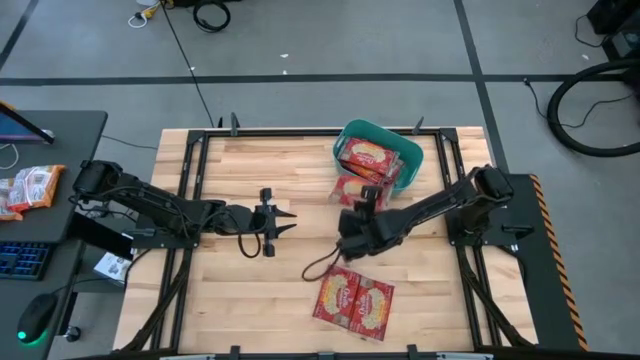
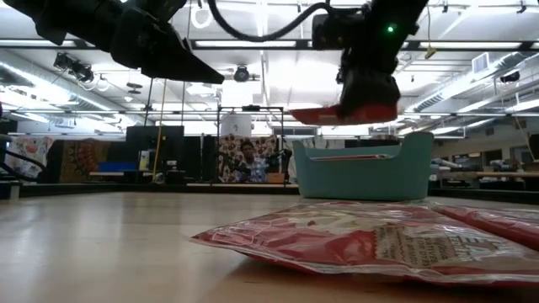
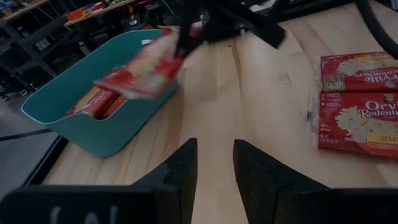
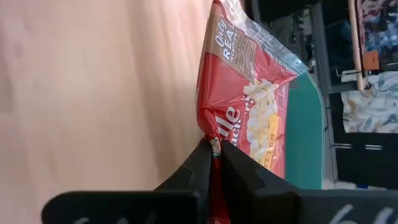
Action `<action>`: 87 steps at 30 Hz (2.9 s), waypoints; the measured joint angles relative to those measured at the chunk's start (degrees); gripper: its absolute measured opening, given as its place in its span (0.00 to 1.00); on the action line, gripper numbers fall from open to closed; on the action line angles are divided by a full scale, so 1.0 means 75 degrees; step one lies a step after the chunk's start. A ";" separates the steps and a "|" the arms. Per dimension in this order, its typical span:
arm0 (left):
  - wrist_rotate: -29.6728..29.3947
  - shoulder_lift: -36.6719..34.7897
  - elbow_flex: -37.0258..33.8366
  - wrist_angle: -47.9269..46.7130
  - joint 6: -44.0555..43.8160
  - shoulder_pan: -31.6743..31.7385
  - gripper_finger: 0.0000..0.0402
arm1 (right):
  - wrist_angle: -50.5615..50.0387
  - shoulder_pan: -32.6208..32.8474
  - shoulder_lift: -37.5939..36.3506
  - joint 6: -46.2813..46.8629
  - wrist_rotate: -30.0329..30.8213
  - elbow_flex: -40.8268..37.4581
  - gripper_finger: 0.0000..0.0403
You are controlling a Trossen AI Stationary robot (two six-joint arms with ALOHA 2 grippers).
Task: Sort popcorn bags into baskets
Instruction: Put the popcorn bag into the bin
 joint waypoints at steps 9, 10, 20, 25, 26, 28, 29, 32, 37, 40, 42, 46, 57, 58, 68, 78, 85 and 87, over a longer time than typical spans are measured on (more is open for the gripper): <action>0.0000 0.0000 0.0000 0.0013 -0.0001 0.0000 0.27 | 0.0717 -0.1170 -0.1252 -0.1186 -0.0112 -0.0691 0.06; 0.0000 0.0000 0.0000 0.0015 -0.0001 0.0000 0.27 | 0.0909 -0.1356 -0.1381 -0.1425 -0.0187 -0.0826 0.06; 0.0003 0.0000 0.0000 0.0017 -0.0001 0.0000 0.27 | 0.3185 -0.3406 -0.1809 -0.3688 -0.1487 -0.1987 0.07; 0.0001 0.0000 0.0000 0.0028 0.0001 -0.0002 0.27 | 0.3461 -0.4314 -0.1709 -0.3813 -0.2061 -0.2158 0.13; 0.0000 -0.0002 0.0000 0.0042 -0.0001 0.0000 0.27 | 0.3491 -0.4414 -0.1712 -0.3853 -0.2151 -0.2152 0.15; 0.0001 -0.0003 0.0000 0.0045 0.0001 -0.0001 0.27 | 0.3554 -0.4536 -0.1720 -0.3908 -0.2275 -0.2123 0.21; 0.0002 -0.0003 0.0000 0.0052 0.0001 0.0000 0.27 | 0.3568 -0.4561 -0.1741 -0.3944 -0.2284 -0.2123 0.23; 0.0000 -0.0003 0.0000 0.0056 0.0001 -0.0002 0.27 | 0.3778 -0.4520 -0.1872 -0.4076 -0.2275 -0.2117 0.31; 0.0000 -0.0004 0.0000 0.0063 0.0004 0.0009 0.27 | 0.4017 -0.4053 -0.2129 -0.4407 -0.2255 -0.2117 0.37; 0.0000 -0.0006 0.0000 0.0067 0.0004 0.0006 0.27 | 0.4145 -0.3642 -0.2230 -0.4623 -0.2629 -0.2117 0.37; 0.0000 -0.0005 0.0000 0.0061 0.0004 0.0008 0.27 | 0.4291 -0.3380 -0.2275 -0.4683 -0.3099 -0.2117 0.37; 0.0000 -0.0006 0.0000 0.0053 0.0004 0.0008 0.27 | 0.4648 -0.2960 -0.2321 -0.4451 -0.4058 -0.2111 0.37; 0.0000 -0.0006 0.0000 -0.0032 0.0005 0.0006 0.27 | 0.6418 -0.1352 -0.2312 -0.3165 -0.7193 -0.2927 0.37; 0.0000 -0.0006 0.0000 -0.0030 0.0004 0.0006 0.27 | 0.6699 -0.1153 -0.2312 -0.3069 -0.7225 -0.3096 0.37; -0.0003 -0.0003 0.0000 0.0189 0.0005 0.0009 0.27 | 0.7415 0.0341 -0.1534 -0.1410 -0.7019 -0.3286 0.37; -0.0003 -0.0003 0.0003 0.0221 0.0000 0.0009 0.27 | 0.7395 0.0883 -0.0109 -0.1704 -0.7008 -0.2661 0.37; 0.0000 -0.0003 0.0003 0.0219 -0.0004 0.0008 0.27 | 0.6691 0.0742 0.0439 -0.1808 -0.6812 -0.2430 0.37; 0.0000 -0.0003 0.0003 0.0219 -0.0004 0.0006 0.27 | 0.6186 0.0614 0.0386 -0.1665 -0.6461 -0.2420 0.37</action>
